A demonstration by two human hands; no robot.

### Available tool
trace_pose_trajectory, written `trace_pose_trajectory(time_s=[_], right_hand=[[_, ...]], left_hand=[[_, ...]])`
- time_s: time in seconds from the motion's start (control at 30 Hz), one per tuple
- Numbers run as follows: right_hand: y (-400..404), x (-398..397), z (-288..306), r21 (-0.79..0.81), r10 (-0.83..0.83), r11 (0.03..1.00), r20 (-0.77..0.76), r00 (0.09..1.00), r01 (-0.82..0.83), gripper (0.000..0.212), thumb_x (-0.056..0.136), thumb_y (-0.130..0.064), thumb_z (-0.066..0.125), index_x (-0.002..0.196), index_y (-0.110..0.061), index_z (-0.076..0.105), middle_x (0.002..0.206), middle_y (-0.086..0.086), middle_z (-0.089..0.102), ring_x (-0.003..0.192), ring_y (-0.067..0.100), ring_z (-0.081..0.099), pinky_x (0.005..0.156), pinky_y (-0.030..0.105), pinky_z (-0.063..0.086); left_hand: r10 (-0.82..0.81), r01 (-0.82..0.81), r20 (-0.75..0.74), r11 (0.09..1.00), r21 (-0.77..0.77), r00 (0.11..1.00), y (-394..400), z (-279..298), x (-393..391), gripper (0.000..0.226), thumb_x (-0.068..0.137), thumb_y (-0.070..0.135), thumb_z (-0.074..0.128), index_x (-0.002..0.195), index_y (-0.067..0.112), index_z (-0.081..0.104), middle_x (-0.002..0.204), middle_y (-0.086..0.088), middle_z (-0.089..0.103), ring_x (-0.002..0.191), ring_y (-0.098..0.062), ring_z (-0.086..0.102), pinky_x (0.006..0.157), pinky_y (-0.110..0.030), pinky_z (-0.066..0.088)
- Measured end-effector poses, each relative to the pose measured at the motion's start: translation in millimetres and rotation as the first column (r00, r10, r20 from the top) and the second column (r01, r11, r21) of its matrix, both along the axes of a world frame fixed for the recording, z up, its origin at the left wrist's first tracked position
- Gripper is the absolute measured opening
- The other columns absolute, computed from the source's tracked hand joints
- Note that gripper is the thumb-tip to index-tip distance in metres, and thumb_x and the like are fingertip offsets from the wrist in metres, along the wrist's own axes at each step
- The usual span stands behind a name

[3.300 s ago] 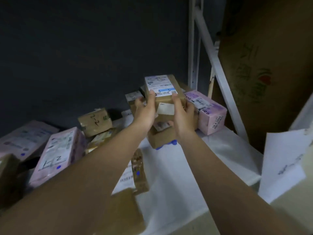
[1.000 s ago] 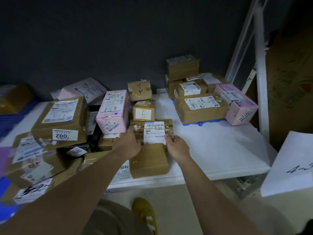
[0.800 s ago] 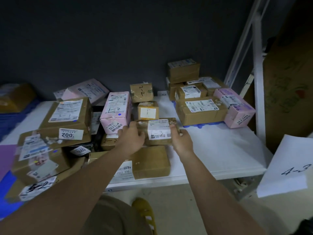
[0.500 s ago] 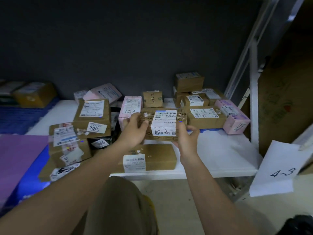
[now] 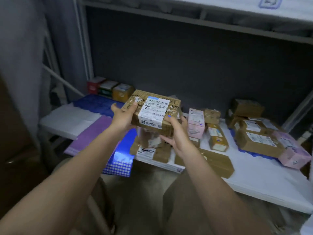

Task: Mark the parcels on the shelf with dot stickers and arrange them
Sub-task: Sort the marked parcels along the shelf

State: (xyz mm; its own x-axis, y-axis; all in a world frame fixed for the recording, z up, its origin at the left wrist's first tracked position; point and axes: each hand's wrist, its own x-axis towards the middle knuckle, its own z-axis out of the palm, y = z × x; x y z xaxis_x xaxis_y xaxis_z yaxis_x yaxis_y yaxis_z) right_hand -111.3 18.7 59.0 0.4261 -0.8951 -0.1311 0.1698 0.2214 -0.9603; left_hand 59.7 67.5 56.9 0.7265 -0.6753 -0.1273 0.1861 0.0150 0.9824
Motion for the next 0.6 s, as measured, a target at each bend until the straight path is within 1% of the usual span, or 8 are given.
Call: trace_pose_trajectory(time_s=[0.1,0.2,0.3,0.37,0.43,0.5,0.53,0.6], right_hand=[[-1,52,-5,0.069,0.084,0.994,-0.021,0.996,-0.082,0.076,0.083,-0.040,0.069,0.143,-0.029,0.024,0.122,0.003,0.062,0.100,0.020,0.065,0.092,0.049,0.051],[-5,105,-13,0.085,0.148,0.986,-0.065,0.987,-0.142,0.063,0.085,-0.032,0.066,0.140,-0.025,0.035,0.109,0.004,0.070,0.092,0.020,0.070,0.076,0.042,0.058],[-12,159,-30,0.118,0.220,0.971,-0.108,0.970,-0.207,0.073,0.077,-0.033,0.068,0.141,-0.023,0.034,0.103,0.007,0.073,0.087,0.020,0.071,0.086,0.057,0.052],[-23,197,-45,0.143,0.228,0.967,-0.102,0.968,-0.212,0.073,0.076,-0.033,0.070,0.140,-0.021,0.038,0.103,0.008,0.072,0.083,0.019,0.072,0.085,0.054,0.053],[-36,235,-57,0.161,0.224,0.965,-0.089,0.971,-0.208,0.060,0.082,-0.029,0.068,0.136,-0.016,0.045,0.103,0.006,0.072,0.075,0.016,0.072,0.077,0.045,0.057],[-51,272,-72,0.163,0.231,0.963,-0.092,0.969,-0.214,0.047,0.086,-0.025,0.065,0.129,-0.013,0.052,0.103,0.007,0.072,0.077,0.017,0.071,0.078,0.045,0.057],[-59,288,-80,0.158,0.230,0.964,-0.094,0.969,-0.213,0.042,0.088,-0.025,0.064,0.127,-0.013,0.054,0.104,0.008,0.072,0.080,0.019,0.071,0.082,0.048,0.055],[-77,318,-93,0.157,0.225,0.965,-0.096,0.970,-0.209,0.039,0.090,-0.025,0.062,0.126,-0.013,0.055,0.107,0.008,0.071,0.088,0.021,0.071,0.083,0.050,0.054]], left_hand=[[0.049,-0.049,0.002,0.999,-0.006,0.999,24,-5,50,0.079,0.092,0.035,0.058,0.147,0.023,0.003,0.130,-0.004,0.043,0.099,-0.023,0.056,0.057,-0.031,0.050],[0.100,-0.100,-0.009,0.995,0.012,0.995,37,-18,96,0.079,0.090,0.038,0.060,0.147,0.022,0.007,0.123,-0.003,0.045,0.091,-0.019,0.056,0.058,-0.030,0.049],[0.222,-0.223,0.019,0.974,0.045,0.975,40,-36,144,0.103,0.064,0.066,0.067,0.144,0.023,0.019,0.138,-0.006,0.039,0.112,-0.025,0.054,0.085,-0.044,0.052],[0.262,-0.263,0.023,0.962,0.071,0.965,32,-54,178,0.113,0.048,0.074,0.066,0.140,0.024,0.025,0.141,-0.008,0.035,0.120,-0.029,0.051,0.093,-0.049,0.049],[0.259,-0.257,-0.021,0.964,0.062,0.966,19,-69,206,0.119,0.038,0.075,0.068,0.138,0.026,0.023,0.138,-0.009,0.039,0.118,-0.032,0.052,0.079,-0.048,0.057],[0.243,-0.240,-0.062,0.969,0.060,0.968,6,-75,226,0.129,0.037,0.068,0.074,0.143,0.030,0.010,0.139,-0.009,0.040,0.116,-0.033,0.053,0.053,-0.037,0.058],[0.233,-0.228,-0.084,0.972,0.061,0.969,-3,-81,238,0.133,0.041,0.060,0.078,0.146,0.031,0.000,0.142,-0.010,0.039,0.116,-0.033,0.053,0.046,-0.029,0.054],[0.236,-0.232,-0.118,0.972,0.048,0.964,-23,-91,257,0.139,0.043,0.047,0.082,0.147,0.030,-0.010,0.144,-0.010,0.039,0.117,-0.031,0.054,0.043,-0.023,0.052]])
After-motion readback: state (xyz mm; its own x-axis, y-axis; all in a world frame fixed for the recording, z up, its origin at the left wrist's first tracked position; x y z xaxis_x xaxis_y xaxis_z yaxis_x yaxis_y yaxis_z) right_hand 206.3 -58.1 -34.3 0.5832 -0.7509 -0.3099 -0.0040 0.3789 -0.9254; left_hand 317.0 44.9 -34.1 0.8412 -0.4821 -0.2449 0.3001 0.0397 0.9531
